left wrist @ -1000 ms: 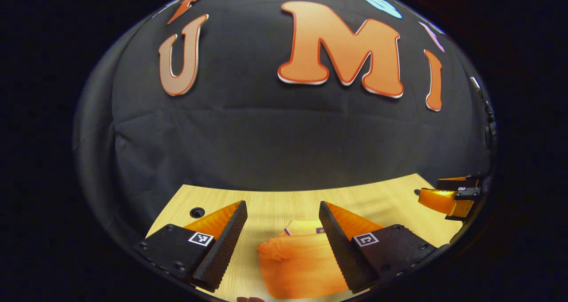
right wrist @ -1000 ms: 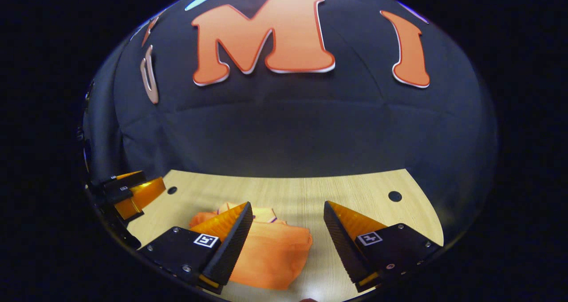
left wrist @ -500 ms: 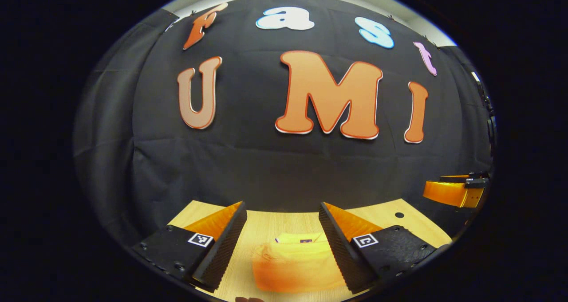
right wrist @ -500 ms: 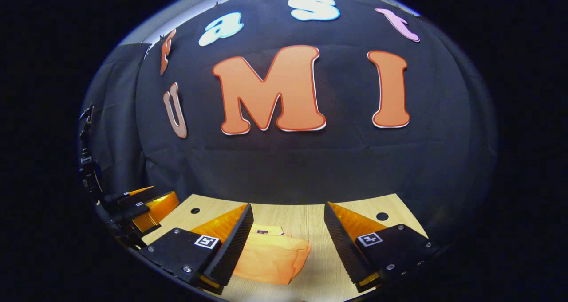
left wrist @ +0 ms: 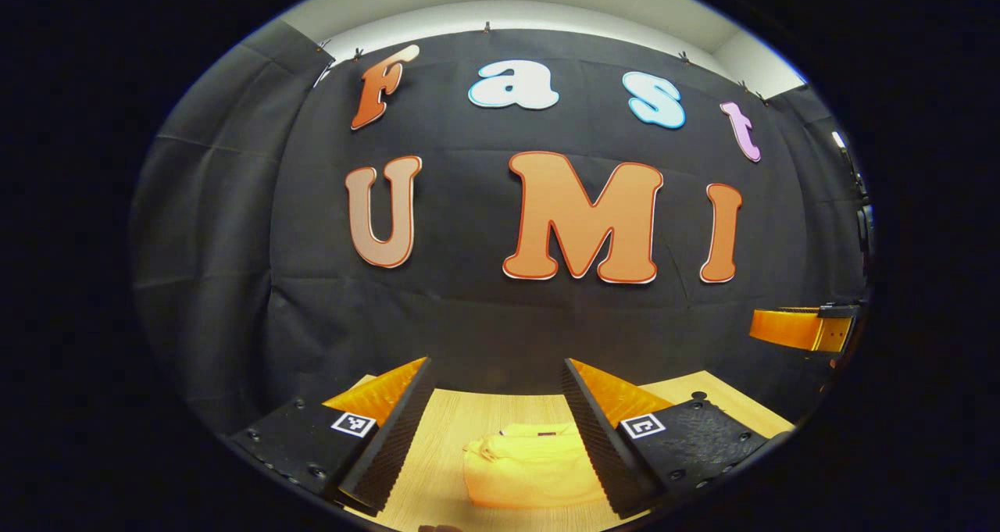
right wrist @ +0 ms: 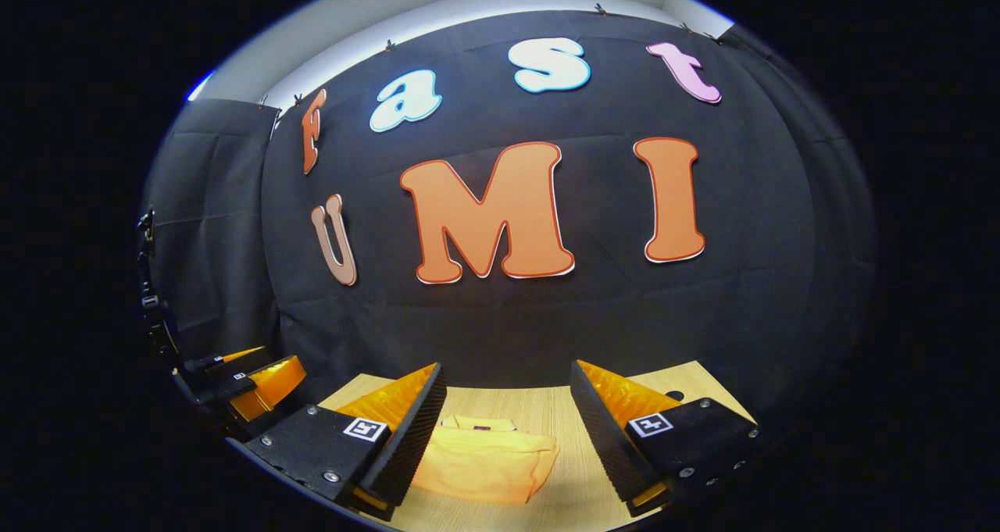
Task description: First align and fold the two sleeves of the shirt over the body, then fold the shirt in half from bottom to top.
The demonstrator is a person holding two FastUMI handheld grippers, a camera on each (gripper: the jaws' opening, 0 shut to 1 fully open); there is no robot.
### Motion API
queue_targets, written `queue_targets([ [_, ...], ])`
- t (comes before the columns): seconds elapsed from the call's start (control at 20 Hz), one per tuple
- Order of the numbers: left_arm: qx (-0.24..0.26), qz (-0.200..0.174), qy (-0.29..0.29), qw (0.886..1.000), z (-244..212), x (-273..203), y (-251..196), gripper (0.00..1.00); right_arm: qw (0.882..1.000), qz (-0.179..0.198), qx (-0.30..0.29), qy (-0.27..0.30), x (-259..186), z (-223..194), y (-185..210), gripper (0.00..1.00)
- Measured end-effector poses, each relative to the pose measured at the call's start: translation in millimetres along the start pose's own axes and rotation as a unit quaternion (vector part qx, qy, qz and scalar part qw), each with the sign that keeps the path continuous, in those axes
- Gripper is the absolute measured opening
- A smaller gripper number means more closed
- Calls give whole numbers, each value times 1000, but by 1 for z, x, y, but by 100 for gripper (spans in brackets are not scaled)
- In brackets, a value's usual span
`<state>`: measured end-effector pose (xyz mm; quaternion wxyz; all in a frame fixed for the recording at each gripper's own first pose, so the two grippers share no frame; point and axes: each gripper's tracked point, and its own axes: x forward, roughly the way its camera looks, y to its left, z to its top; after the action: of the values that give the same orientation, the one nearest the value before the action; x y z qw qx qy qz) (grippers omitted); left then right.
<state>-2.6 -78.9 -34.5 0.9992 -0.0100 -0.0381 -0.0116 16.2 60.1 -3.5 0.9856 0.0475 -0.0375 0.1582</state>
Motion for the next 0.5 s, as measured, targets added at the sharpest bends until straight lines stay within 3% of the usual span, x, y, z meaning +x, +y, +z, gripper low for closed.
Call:
queue_targets([
  [0.05,-4,-4,2,1000,2,-7,1,98,1000,-5,0,0,-6,-1,2,96],
  [0.15,-12,-16,5,1000,4,-22,3,98,1000,-8,-1,0,-21,-3,10,100],
  [0.2,-10,-18,2,1000,6,-27,7,98,1000,-9,-4,2,-27,-7,13,96],
  [0.5,-8,-25,-18,1000,17,-64,26,98,1000,-20,-10,5,-68,-23,31,96],
])
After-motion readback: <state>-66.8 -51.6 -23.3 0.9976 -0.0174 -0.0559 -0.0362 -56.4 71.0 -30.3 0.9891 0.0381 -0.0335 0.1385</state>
